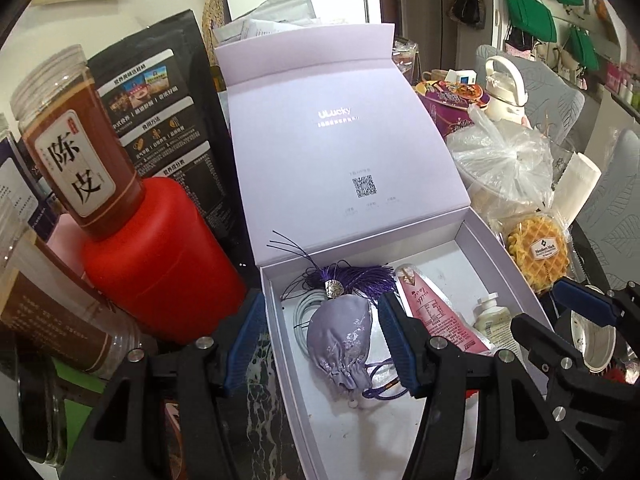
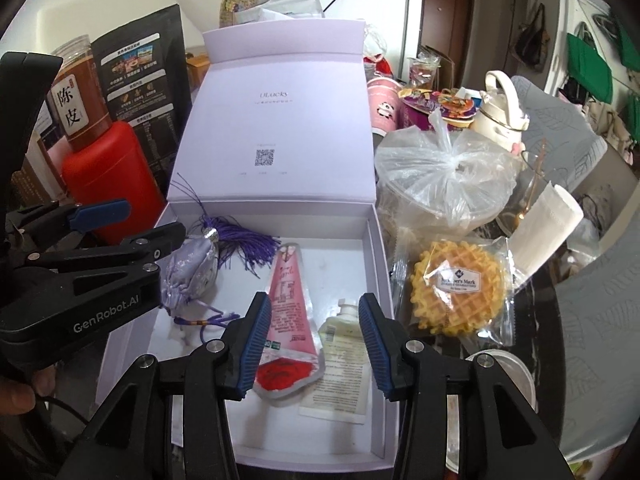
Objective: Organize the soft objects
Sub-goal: 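Withdraw both open tools from the box back toward the table items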
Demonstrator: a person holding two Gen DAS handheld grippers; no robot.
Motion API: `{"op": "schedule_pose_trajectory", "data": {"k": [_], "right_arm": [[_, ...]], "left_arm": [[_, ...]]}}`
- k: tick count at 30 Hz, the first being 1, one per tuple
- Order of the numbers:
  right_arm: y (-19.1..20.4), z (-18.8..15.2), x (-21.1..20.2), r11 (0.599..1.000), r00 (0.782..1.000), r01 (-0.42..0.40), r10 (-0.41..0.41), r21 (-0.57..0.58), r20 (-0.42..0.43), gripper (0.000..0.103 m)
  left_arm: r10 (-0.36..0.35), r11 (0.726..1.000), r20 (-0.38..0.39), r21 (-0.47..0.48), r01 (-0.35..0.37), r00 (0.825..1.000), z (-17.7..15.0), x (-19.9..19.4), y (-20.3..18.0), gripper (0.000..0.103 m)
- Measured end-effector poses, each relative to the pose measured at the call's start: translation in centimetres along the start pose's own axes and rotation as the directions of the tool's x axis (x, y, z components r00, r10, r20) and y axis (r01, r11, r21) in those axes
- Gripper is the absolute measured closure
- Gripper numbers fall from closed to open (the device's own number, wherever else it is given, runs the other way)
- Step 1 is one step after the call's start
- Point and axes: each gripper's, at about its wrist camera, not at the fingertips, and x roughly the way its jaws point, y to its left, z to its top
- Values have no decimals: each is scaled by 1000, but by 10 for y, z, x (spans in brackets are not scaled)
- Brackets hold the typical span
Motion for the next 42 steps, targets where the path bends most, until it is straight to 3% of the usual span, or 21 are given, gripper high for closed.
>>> {"op": "schedule_pose_trajectory", "data": {"k": [11, 22, 23, 24, 27, 42], "right_arm": [[0, -1, -49, 999, 993, 36, -38, 16, 111, 58], [-5, -28, -104, 997, 978, 67, -75, 44, 194, 53], [-5, -32, -110, 996, 976, 70, -78, 46, 202, 52], [-4, -35, -115, 996, 975, 72, -80, 48, 208, 51], [-5, -47, -129, 996, 971, 77, -87, 52, 224, 48], [-8, -104, -190, 987, 947, 127, -150, 96, 285, 39]], "left_arm": [[-45, 999, 96, -21, 47, 994, -3, -48, -6, 45], [-73, 997, 151, 11, 72, 986, -33, -97, -20, 44], [-70, 998, 157, 19, 68, 985, -36, -100, -21, 26], [-64, 998, 170, 25, 61, 983, -39, -104, -22, 0], [-36, 999, 229, 34, 28, 973, -50, -122, -25, 0], [-128, 991, 247, 59, 117, 960, -88, -167, -37, 0]]}}
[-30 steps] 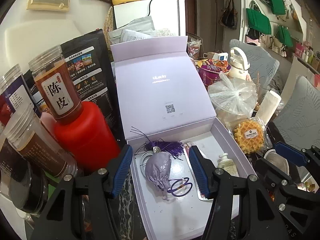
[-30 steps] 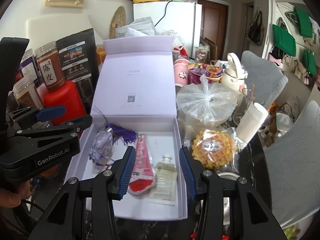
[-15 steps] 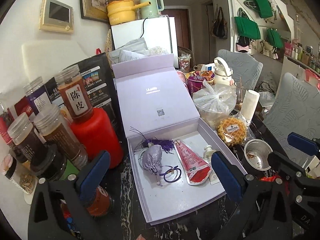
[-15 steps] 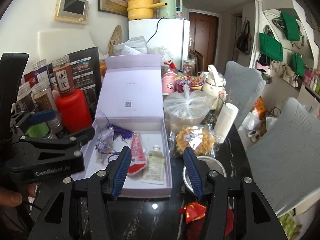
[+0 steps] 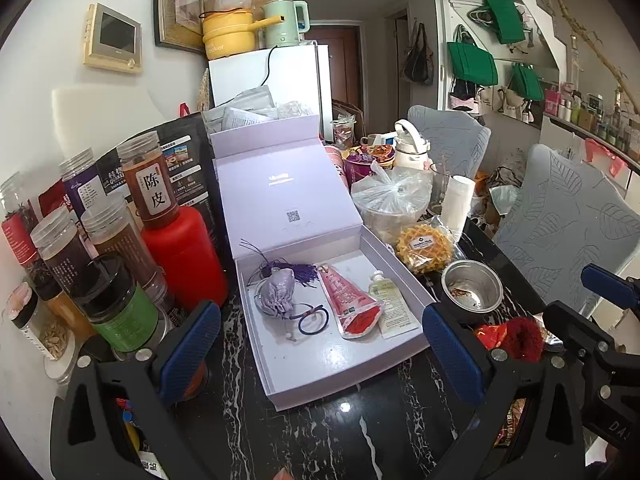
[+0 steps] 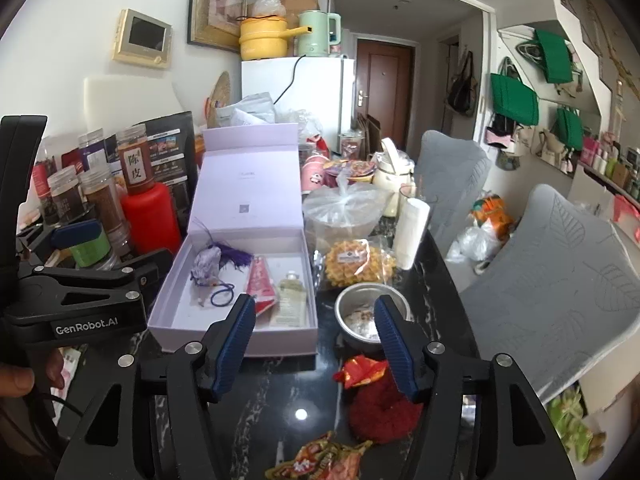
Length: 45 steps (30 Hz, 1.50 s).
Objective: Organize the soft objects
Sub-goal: 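Withdraw both open tools from the box back toward the table items, then lower the left tool onto the red-and-gold snack bag and close on it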
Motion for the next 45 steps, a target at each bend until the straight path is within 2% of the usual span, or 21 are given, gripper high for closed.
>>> {"op": "schedule_pose_trajectory", "data": {"k": [4, 8, 18, 28, 37, 45], "right_arm": [[-4, -8, -13, 1000, 1000, 17, -18, 9, 8, 39], [-8, -17, -23, 999, 999, 37, -37, 19, 8, 39], [-24, -41, -45, 995, 996, 88, -88, 55, 2, 36], [-51, -70, -53, 985, 990, 139, -135, 103, -48, 32], [-74, -101, -55, 974, 979, 186, -172, 132, -110, 32], [-93, -128, -48, 966, 973, 193, -167, 173, -157, 32]], "left_arm": [[-24, 1000, 58, 11, 24, 998, -6, -15, -6, 0], [-56, 997, 76, 50, 52, 996, -9, -26, -18, 0], [-153, 984, 46, 98, 148, 987, -31, -30, -48, 0], [-249, 961, -33, 119, 251, 968, -58, -23, -86, 0], [-315, 941, -102, 100, 324, 944, -86, -10, -114, 0], [-329, 932, -159, 104, 347, 931, -104, 7, -135, 0]]}}
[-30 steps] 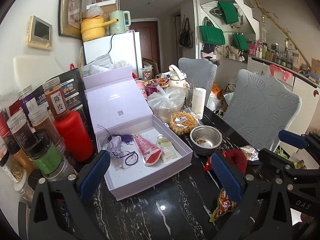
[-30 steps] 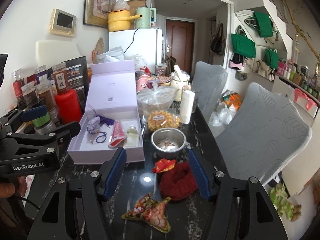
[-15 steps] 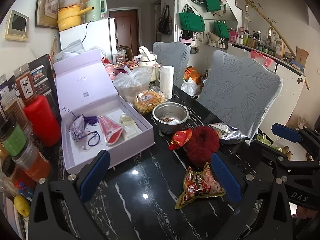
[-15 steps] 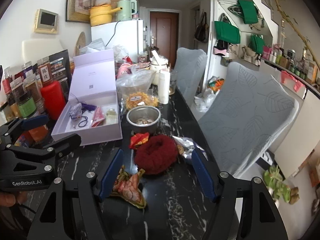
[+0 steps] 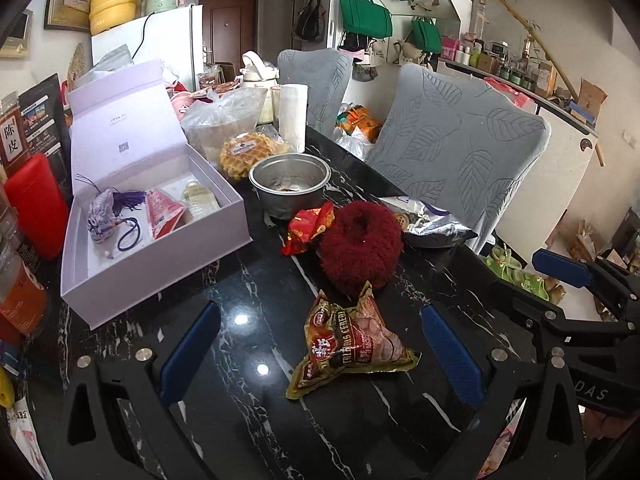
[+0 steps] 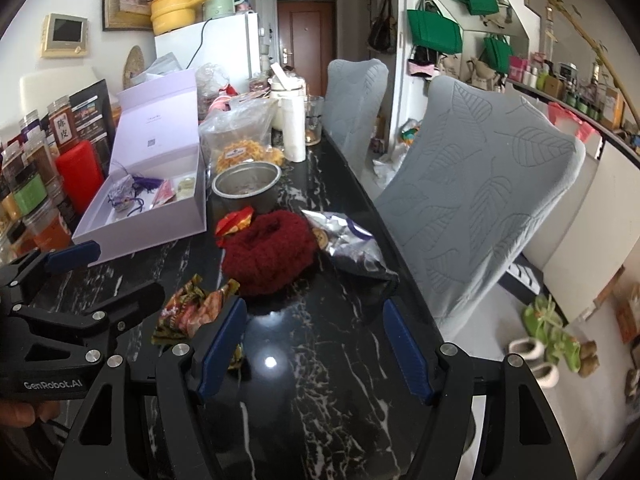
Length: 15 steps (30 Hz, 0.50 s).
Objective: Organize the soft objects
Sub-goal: 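Lower the left tool onto the red-and-gold snack bag and close on it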
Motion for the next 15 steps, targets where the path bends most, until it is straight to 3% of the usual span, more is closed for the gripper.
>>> {"op": "schedule_pose_trajectory", "data": {"k": [15], "right_arm": [[-33, -32, 33, 999, 994, 12, -7, 39, -112, 31]], "left_arm": [[-9, 999, -146, -37, 3, 989, -22, 53, -13, 0]]}}
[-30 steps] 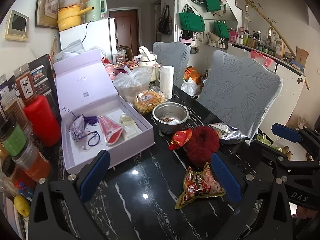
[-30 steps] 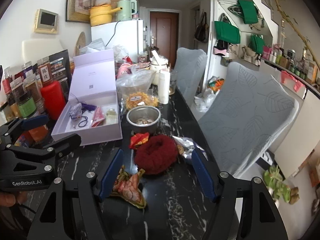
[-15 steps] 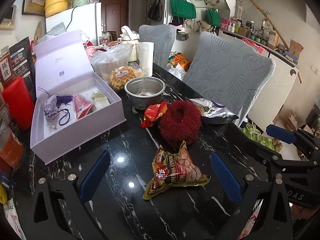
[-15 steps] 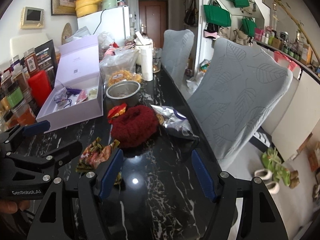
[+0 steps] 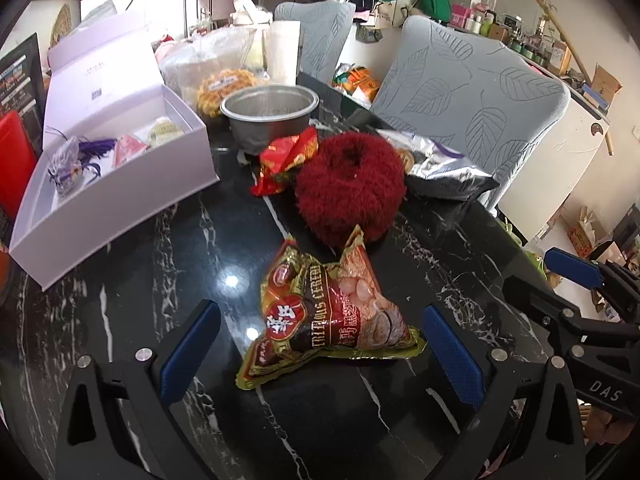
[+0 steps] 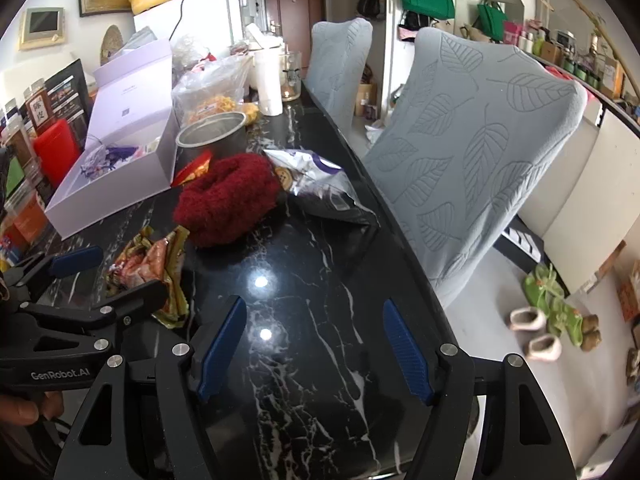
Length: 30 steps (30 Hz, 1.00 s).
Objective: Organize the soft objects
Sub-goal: 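Lower the left tool onto the red-and-gold snack bag and close on it, then grasp the silver chip bag with the right tool while the left tool holds the red bag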
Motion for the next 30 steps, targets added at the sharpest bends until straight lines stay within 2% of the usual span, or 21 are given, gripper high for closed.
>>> {"op": "schedule_pose_trajectory", "data": {"k": [6, 10, 11, 12, 13, 17, 22, 30], "right_arm": [[-8, -2, 9, 1000, 1000, -7, 8, 16, -17, 31], [-12, 0, 15, 1000, 1000, -13, 14, 26, -24, 31], [-13, 0, 17, 999, 1000, -14, 15, 30, -26, 31], [-14, 0, 18, 999, 1000, -15, 16, 32, -27, 31], [-16, 1, 20, 999, 999, -14, 15, 36, -29, 31], [-22, 6, 27, 999, 1000, -10, 11, 51, -28, 31], [-25, 15, 38, 999, 1000, -10, 11, 48, -27, 26], [-23, 38, 59, 1000, 1000, -20, 20, -2, -11, 25]], "left_arm": [[-13, 999, -60, -40, 10, 998, -5, 17, 2, 0], [-3, 999, -37, -37, 2, 999, -9, 16, 1, 0], [-4, 999, -31, -35, 3, 1000, -10, 15, 1, 3], [-8, 999, -19, -34, 7, 1000, -11, 14, 0, 15], [-8, 999, -4, -34, 8, 1000, -13, 12, 1, 23], [-20, 999, -1, -26, 20, 1000, -14, 10, 1, 29], [-45, 998, 2, -50, 45, 999, -11, 6, 7, 30], [-44, 997, 47, -67, 47, 998, 0, -4, 13, 30]]}}
